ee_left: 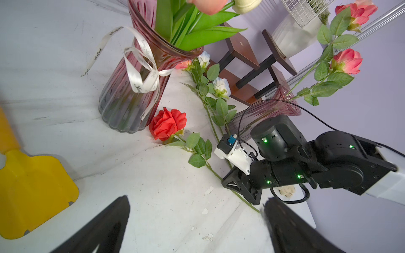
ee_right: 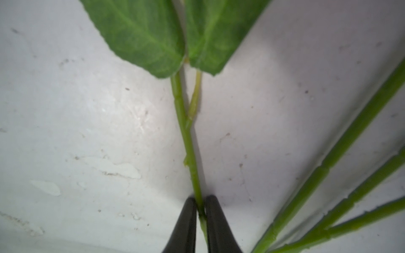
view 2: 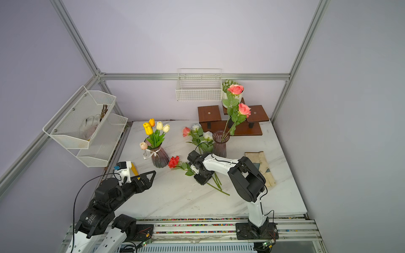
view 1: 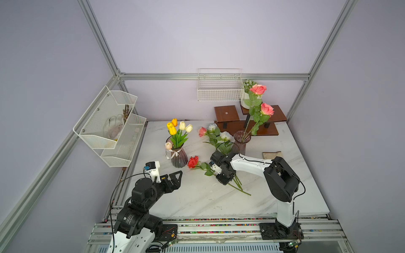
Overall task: Arrange the flowers in different vases according to their variety
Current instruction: Pick up the flower at the center of the board.
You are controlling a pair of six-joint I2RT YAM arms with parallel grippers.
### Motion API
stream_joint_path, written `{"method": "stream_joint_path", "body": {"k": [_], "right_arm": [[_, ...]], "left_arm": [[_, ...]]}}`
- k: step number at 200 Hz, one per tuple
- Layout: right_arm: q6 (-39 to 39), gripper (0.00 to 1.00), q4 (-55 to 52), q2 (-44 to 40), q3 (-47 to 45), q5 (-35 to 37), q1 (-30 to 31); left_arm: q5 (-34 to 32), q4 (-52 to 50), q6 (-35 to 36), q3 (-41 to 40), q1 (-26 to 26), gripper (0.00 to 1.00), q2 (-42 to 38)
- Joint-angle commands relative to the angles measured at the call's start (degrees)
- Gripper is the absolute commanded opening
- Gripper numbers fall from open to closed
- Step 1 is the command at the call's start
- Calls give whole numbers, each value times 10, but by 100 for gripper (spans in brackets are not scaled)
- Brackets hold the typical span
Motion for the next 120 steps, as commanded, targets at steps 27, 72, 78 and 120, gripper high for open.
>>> {"method": "stream_joint_path", "body": {"k": [27,72,78,120], "right_arm": [[-17,0,43,11,-49,26,-2],[0,0,97,-178,-64,-3,-3],[6,0,109,-204,-68,-1,-5],[48,0,176,-354,-81,34,-21]], "left_arm": [[13,34,-6,-12,0,100,1],[15,44,-10,-18,0,100,6],[15,46,-11,-18,0,100,6],[16,60,-16,-19,-1,100,10]]}}
